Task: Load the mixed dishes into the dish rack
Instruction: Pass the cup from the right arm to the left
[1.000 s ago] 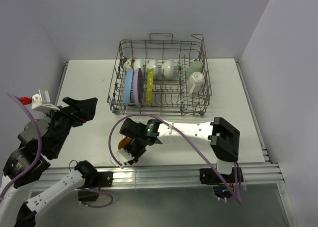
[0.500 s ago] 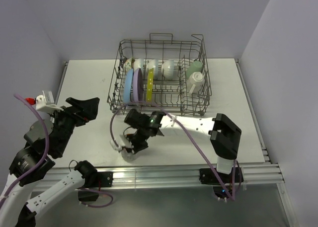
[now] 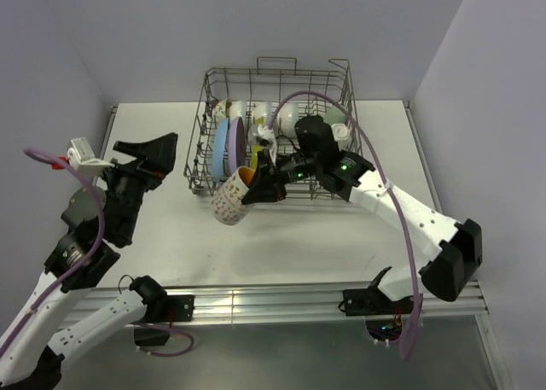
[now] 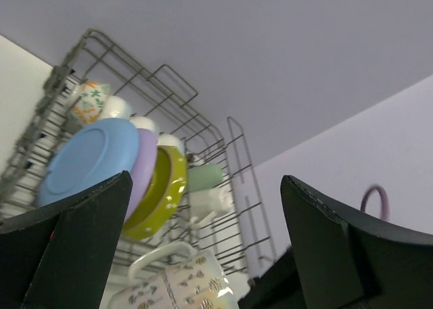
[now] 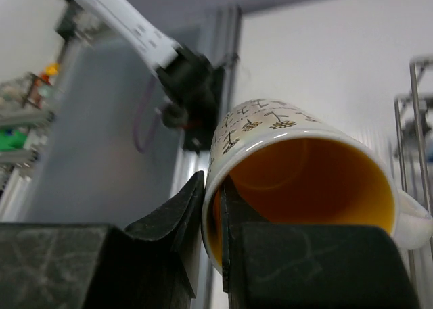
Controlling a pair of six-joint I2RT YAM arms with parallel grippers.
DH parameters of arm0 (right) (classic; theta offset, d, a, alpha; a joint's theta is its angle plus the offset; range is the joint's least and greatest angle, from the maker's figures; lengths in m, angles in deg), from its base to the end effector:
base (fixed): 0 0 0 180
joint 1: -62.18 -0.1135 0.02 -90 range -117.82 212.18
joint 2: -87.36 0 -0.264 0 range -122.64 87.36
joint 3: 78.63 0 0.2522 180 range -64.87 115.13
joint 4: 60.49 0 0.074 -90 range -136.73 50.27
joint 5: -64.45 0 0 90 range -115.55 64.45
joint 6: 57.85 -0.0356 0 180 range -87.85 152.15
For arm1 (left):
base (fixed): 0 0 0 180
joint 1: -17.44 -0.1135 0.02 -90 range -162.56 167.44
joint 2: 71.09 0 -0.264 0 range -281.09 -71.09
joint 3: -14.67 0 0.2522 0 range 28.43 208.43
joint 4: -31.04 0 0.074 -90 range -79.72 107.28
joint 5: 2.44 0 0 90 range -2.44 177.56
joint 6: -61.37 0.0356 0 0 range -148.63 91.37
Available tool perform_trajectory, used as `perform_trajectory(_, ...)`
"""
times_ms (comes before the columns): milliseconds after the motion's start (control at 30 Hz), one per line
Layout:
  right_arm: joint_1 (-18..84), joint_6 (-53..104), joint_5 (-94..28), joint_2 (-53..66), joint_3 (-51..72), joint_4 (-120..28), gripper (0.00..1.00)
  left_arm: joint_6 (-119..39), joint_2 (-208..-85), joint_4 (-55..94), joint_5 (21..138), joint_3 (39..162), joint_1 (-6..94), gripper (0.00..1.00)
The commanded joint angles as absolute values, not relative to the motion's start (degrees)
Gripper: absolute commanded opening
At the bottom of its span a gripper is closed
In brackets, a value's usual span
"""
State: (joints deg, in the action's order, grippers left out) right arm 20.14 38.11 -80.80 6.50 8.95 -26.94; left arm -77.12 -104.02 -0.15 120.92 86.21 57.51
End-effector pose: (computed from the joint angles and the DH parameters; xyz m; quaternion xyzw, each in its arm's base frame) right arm 0.2126 0.2311 0.3611 -0.5288 0.5907 0.5193 0.3189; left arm 0.0879 -0.0483 0.4278 -0.2615 0.6146 -0.3669 0.6475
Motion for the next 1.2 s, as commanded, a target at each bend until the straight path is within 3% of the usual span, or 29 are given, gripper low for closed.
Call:
perform_trajectory(0, 21.9, 18.8, -89.4, 11.9, 8.3, -50.9, 0.00, -86.8, -110.4, 3.6, 123.7, 91.9, 57.3, 0.99)
perform_trajectory(300, 28.1, -12.4, -91.4, 14.0, 0.5, -80.6, 0.00, -77.6, -113.3, 12.4, 116.5, 91.5, 57.3, 0.99)
perform_trajectory(433, 33.0, -35.8, -87.5, 11.5, 0.0, -100.9, 0.00, -65.9, -110.7, 27.1, 107.5, 85.6, 57.3, 0.99)
perform_trajectory(533, 37.6, -47.1, -85.5, 7.8, 2.9, -109.4, 0.00, -59.6, -110.0, 31.6, 102.2, 84.1, 57.3, 0.99)
perform_trajectory(667, 40.9, -49.7, -82.7, 5.7, 7.2, -110.4, 0.00, -60.7, -115.3, 27.8, 101.1, 88.6, 57.3, 0.99)
perform_trajectory(800, 43.1, -46.7, -81.5, 5.7, 8.3, -110.6, 0.00, -72.1, -120.8, 26.5, 103.6, 92.9, 57.1, 0.99)
perform_trajectory(933, 45.6, -40.8, -81.4, 7.0, 9.0, -110.5, 0.00, -93.1, -124.1, 28.2, 105.8, 93.6, 54.4, 0.99)
perform_trajectory(1167, 47.8, -27.3, -80.6, 10.7, 8.5, -108.9, 0.00, -121.1, -132.2, 33.9, 86.9, 92.7, 44.3, 0.99)
